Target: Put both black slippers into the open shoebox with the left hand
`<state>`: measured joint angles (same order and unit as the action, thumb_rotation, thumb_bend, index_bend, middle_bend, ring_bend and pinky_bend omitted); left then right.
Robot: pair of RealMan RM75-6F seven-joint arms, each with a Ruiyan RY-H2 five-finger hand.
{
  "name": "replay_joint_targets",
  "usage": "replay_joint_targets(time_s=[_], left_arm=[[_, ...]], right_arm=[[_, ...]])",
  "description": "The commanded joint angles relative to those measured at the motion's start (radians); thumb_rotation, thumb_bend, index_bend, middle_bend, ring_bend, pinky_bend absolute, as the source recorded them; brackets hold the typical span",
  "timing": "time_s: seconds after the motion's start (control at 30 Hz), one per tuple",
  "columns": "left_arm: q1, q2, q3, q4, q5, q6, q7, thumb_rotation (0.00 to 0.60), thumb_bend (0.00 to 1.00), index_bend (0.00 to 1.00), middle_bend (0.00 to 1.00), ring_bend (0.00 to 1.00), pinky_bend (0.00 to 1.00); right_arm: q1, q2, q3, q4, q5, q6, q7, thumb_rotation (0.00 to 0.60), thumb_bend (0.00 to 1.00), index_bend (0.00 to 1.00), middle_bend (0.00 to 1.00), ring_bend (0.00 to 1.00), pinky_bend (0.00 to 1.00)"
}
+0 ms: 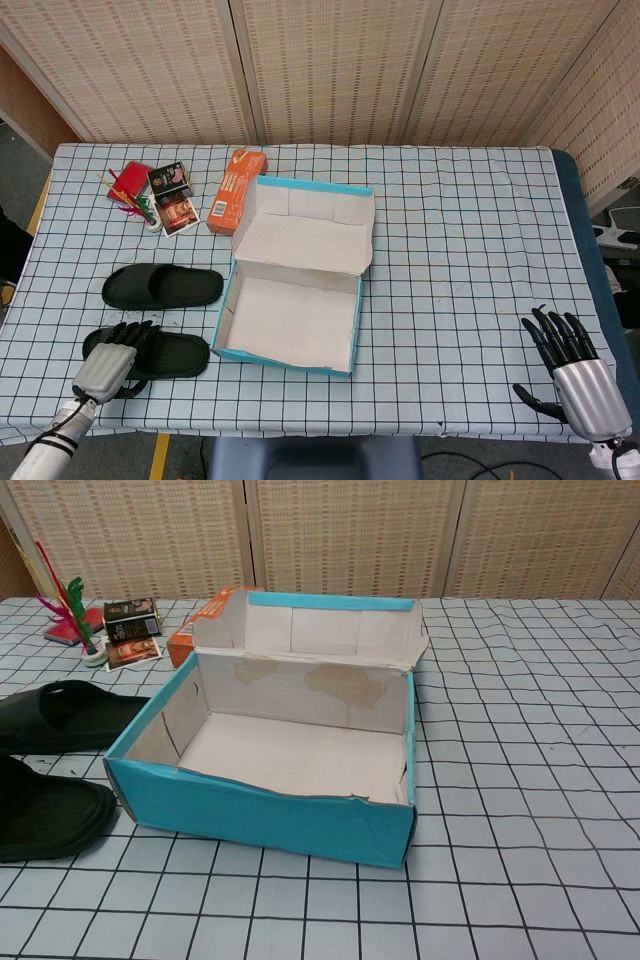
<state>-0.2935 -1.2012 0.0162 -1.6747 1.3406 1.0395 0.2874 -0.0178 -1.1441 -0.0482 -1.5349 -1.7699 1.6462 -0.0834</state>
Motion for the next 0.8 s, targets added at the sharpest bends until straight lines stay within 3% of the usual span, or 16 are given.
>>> replay_joint_targets(time_s=[0.03,0.3,0.57,0.8], left_arm=[[-0.013,-0.024,0.003,-0.002,-0.03,-0.015,0.036,0.6,0.31,0.0,0.0,0.0,0.04],[-0.028,-0.077,0.012,0.048,-0.061,-0.032,0.073,0.6,0.29,0.0,0.0,0.0,0.04],[-0.026,-0.137,0.012,0.119,-0.087,0.013,0.157,0.6,0.3,0.02,0.01,0.02,0.13],[-0.021,-0.159,0.014,0.154,-0.073,0.041,0.151,0.6,0.43,0.35,0.41,0.38,0.32]], right_arm=[[0.0,0.001,0.0,0.0,0.001,-0.002,-0.001,0.477,0.12,0.0,0.0,0.0,0.0],[-0.004,0.004,0.0,-0.004,0.0,0.007,0.0,0.477,0.12,0.0,0.0,0.0,0.0],[-0.003,0.005,0.001,-0.004,0.002,0.004,0.003,0.477,0.12,0.0,0.0,0.0,0.0],[-0.004,0.006,0.0,-0.006,0.001,0.005,0.002,0.477,0.12,0.0,0.0,0.0,0.0]])
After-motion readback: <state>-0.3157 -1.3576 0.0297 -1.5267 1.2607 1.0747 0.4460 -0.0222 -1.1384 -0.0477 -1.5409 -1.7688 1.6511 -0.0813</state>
